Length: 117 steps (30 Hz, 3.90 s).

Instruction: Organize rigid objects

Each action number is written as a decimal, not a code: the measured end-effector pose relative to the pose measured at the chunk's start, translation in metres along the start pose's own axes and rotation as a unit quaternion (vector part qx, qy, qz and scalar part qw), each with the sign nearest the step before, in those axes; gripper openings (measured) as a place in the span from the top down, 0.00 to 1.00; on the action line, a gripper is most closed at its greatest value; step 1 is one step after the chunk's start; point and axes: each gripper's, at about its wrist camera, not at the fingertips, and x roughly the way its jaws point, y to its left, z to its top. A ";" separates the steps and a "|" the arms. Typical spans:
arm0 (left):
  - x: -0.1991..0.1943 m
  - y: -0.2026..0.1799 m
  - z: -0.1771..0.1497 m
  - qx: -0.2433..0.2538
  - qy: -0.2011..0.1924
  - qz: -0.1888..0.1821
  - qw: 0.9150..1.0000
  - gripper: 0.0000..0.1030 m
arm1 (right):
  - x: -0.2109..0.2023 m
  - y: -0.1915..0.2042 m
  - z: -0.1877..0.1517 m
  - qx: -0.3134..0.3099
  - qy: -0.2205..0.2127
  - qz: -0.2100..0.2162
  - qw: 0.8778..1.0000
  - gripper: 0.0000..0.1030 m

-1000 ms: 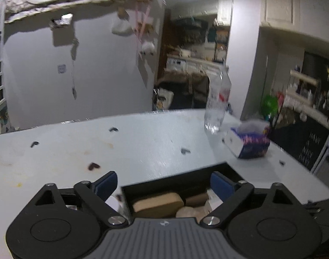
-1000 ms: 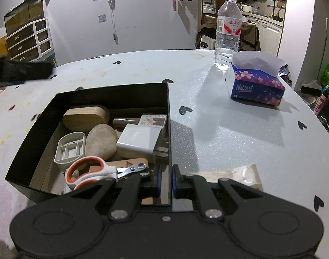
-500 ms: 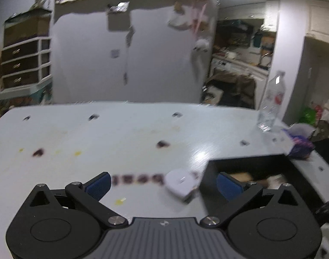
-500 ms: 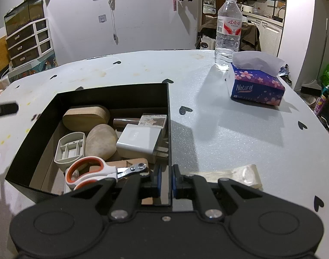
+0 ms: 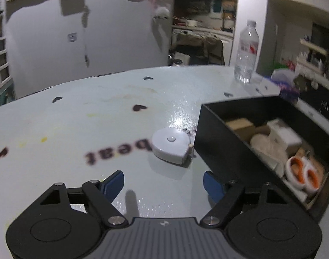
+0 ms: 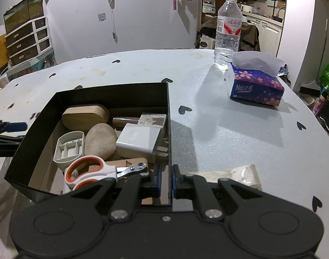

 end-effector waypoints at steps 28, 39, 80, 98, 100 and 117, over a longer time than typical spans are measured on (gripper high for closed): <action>0.049 -0.001 0.024 0.044 -0.024 -0.002 0.999 0.48 | 0.004 0.002 0.001 -0.002 0.006 -0.004 1.000 0.90; 0.016 0.000 0.024 0.009 -0.051 -0.001 0.999 0.49 | 0.004 0.003 0.001 -0.003 0.006 -0.004 1.000 0.90; -0.060 -0.100 0.020 0.093 0.024 -0.116 0.989 0.49 | 0.004 -0.003 0.000 0.012 0.001 -0.001 1.000 0.96; -0.064 -0.101 0.022 0.076 0.029 -0.115 0.990 0.38 | 0.004 -0.003 0.000 0.013 0.001 0.001 1.000 0.95; -0.064 -0.101 0.022 0.075 0.029 -0.114 0.990 0.38 | 0.004 -0.002 0.000 0.013 0.001 0.000 1.000 0.95; -0.086 -0.095 0.038 0.043 -0.009 -0.099 0.994 0.27 | 0.004 -0.003 0.000 0.014 0.002 0.001 1.000 0.96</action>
